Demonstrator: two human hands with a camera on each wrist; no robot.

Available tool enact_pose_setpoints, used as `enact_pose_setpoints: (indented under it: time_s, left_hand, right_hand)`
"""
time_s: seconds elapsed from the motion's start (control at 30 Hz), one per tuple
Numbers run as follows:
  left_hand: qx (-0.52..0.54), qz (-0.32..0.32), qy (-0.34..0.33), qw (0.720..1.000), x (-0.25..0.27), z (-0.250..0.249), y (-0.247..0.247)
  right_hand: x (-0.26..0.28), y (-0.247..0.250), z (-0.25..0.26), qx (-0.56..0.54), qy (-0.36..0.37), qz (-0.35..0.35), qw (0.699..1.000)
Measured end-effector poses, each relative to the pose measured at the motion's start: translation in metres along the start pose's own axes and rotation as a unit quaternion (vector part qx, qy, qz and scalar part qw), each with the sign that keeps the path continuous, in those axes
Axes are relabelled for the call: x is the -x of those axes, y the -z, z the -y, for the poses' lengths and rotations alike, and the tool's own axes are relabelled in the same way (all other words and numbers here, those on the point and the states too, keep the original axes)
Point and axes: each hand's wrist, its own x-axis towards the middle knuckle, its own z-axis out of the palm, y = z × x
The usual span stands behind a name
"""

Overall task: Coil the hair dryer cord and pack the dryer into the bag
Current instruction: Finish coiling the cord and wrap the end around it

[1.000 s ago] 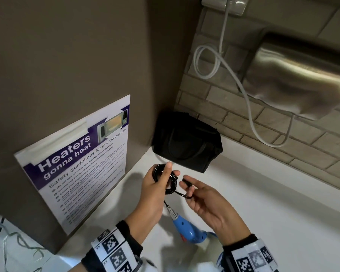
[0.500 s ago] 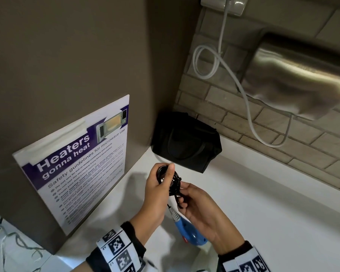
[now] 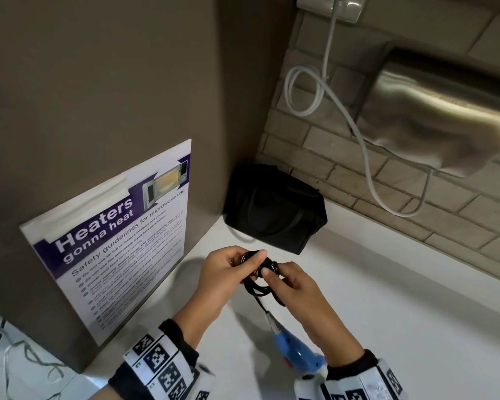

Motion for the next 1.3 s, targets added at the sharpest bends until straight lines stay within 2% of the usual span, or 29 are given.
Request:
enact_pose_setpoints:
  time_s: [0.17,0.43,0.67,0.87,1.03,1.17,1.3]
  left_hand:
    - [-0.003,0.025,0.009,1.0,0.0,-0.002,0.003]
    - [-0.006,0.091,0.006,0.996,0.002,-0.005,0.007]
    - [-0.036,0.065,-0.006,0.997,0.003,-0.003,0.0]
    - [0.042,0.102,0.042,0.993,0.003,-0.007,0.0]
    - [0.035,0.071,0.024,0.997,0.003,-0.008,-0.001]
    - [0.06,0.056,0.022,0.996,0.003,-0.005,0.002]
    - [0.083,0.053,0.018,0.995,0.011,-0.005,-0.005]
  right_hand:
    - [0.001,0.004,0.002,-0.017,0.008,0.043,0.999]
    - [-0.003,0.001,-0.007,-0.073,0.028,-0.033,0.996]
    - [0.002,0.007,-0.003,-0.002,0.069,-0.007,0.998]
    - [0.003,0.006,-0.007,-0.109,0.055,-0.006,0.993]
    - [0.006,-0.004,-0.01,-0.157,0.054,-0.059,0.984]
    - [0.006,-0.003,-0.008,-0.185,0.013,0.003,0.983]
    - [0.006,-0.001,-0.009,-0.162,0.051,-0.06,0.984]
